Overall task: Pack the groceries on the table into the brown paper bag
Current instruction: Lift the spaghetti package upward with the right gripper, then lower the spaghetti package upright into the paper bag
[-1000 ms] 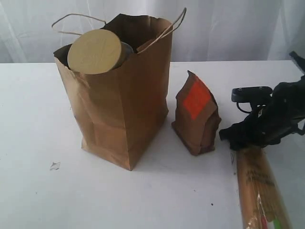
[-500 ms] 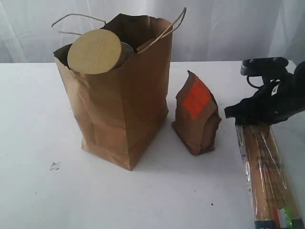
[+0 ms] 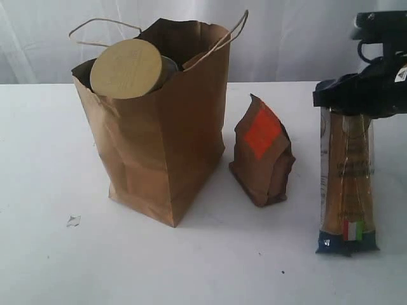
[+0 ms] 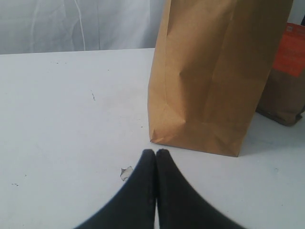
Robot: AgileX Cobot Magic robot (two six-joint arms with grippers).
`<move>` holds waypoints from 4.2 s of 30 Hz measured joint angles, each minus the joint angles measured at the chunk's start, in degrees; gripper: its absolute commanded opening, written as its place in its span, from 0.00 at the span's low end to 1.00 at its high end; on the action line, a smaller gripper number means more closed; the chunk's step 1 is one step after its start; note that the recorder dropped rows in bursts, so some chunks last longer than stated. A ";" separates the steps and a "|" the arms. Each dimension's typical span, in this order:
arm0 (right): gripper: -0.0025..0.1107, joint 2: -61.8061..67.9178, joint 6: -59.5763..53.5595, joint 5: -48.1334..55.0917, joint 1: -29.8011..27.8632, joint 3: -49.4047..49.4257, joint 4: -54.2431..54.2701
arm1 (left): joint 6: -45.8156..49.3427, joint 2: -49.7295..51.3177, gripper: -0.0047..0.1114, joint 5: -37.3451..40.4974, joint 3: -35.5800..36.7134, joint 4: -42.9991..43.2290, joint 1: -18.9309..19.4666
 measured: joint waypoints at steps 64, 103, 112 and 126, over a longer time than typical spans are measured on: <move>0.02 6.74 -20.59 7.49 25.78 -57.31 -7.76 | 0.00 0.00 0.04 0.00 0.00 0.00 0.00; 0.02 15.87 -12.25 0.77 29.82 -57.31 -7.32 | 0.00 0.00 0.04 0.00 0.00 0.00 0.00; 0.02 18.65 -12.22 -0.24 29.82 -57.31 -5.29 | 0.00 0.00 0.04 0.00 0.00 0.00 0.00; 0.02 23.13 -12.05 2.74 29.82 -57.31 -4.72 | 0.00 0.00 0.04 0.00 0.00 0.00 0.00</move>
